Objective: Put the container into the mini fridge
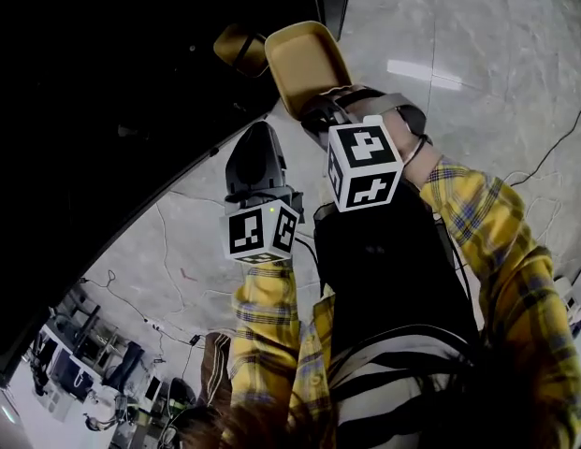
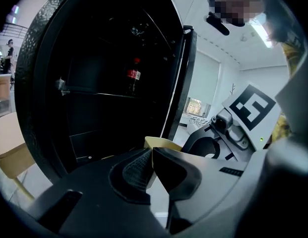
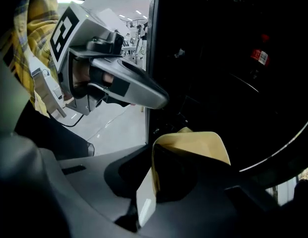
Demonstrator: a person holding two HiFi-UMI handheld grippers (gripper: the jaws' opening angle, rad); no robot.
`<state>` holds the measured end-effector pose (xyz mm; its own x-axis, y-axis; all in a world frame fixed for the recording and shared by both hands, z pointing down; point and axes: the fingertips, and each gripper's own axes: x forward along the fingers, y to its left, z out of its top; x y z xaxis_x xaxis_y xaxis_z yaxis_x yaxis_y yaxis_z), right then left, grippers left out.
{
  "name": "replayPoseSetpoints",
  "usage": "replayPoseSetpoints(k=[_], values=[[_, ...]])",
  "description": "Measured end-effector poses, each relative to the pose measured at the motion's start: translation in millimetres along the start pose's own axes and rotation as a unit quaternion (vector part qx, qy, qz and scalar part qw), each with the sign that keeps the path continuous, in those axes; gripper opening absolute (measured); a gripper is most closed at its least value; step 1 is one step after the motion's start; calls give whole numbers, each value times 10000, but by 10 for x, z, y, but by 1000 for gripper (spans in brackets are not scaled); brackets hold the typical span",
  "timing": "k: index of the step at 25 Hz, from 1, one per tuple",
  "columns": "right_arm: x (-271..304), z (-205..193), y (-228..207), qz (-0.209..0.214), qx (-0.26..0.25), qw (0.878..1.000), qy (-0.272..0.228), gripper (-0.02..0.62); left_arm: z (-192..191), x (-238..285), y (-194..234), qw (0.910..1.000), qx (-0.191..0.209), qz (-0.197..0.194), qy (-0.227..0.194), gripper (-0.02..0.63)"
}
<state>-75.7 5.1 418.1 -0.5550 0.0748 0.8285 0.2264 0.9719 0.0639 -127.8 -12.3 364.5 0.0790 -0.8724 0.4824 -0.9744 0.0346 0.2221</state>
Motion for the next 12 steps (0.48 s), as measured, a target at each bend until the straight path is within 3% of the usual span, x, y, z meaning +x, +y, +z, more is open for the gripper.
replayPoseSetpoints(k=[12], values=[[394, 130, -408, 42, -979, 9949, -238, 41, -53, 338, 356, 9974, 129, 673, -206, 25]])
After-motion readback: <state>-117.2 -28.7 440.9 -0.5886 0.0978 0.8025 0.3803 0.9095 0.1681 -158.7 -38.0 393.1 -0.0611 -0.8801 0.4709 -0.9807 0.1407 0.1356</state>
